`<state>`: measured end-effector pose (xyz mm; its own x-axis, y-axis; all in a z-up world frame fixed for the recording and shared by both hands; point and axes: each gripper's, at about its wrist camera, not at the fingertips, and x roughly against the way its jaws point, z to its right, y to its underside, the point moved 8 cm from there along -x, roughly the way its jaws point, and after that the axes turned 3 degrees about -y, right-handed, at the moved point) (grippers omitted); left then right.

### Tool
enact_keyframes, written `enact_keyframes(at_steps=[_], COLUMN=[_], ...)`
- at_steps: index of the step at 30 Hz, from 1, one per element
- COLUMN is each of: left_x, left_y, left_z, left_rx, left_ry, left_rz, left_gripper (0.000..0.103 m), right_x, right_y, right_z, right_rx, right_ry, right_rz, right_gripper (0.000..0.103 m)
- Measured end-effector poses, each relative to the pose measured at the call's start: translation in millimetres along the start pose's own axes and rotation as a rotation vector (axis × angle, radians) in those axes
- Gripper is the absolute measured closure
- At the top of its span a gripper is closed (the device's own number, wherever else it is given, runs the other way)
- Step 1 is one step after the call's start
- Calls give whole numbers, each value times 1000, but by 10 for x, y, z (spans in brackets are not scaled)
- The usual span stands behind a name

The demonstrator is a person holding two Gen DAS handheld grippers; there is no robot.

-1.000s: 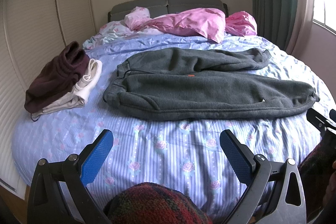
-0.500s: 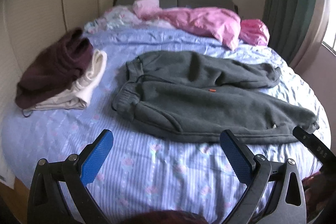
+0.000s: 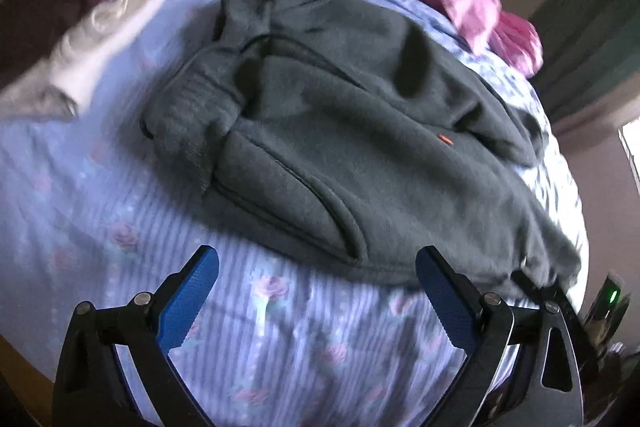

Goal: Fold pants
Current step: 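Grasp the waistband with the left tool while the right tool grasps the leg hem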

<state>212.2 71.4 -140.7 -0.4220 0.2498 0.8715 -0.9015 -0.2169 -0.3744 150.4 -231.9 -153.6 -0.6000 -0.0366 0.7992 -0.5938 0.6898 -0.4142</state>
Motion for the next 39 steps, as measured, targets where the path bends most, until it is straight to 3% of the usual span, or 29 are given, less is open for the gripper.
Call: enact_keyframes(at_steps=[7, 9, 12, 14, 18, 20, 22, 25, 32, 39], left_x=[-410, -454, -429, -401, -310, -225, -105, 35, 352, 825], left_y=[-3, -12, -51, -78, -103, -126, -164, -170, -86, 5], left_z=[0, -3, 5, -17, -45, -17, 33, 70, -2, 33], left_rx=[104, 119, 121, 130, 138, 122, 93, 48, 13, -7], left_ry=[44, 46, 46, 28, 20, 14, 12, 8, 17, 27], left_rz=[-95, -91, -66, -49, -10, 18, 60, 81, 106, 200], left_gripper=[8, 11, 37, 61, 73, 78, 80, 82, 83, 84], right_x=[-191, -227, -272, -299, -274, -222, -131, 49, 551, 1035], right_y=[-58, -84, -147, -178, -252, -268, -276, -287, -198, -109], right_z=[-30, -24, -32, -33, -60, -74, -73, -96, -209, -310], right_rx=[-7, -15, -7, -7, 19, 21, 31, 37, 119, 192], right_ry=[-24, -27, -24, -20, 1, -16, -25, -60, -112, -165], right_rz=[-25, -26, -21, -21, 9, 21, 41, 70, 119, 144], right_gripper=[13, 16, 19, 26, 58, 67, 79, 84, 86, 87])
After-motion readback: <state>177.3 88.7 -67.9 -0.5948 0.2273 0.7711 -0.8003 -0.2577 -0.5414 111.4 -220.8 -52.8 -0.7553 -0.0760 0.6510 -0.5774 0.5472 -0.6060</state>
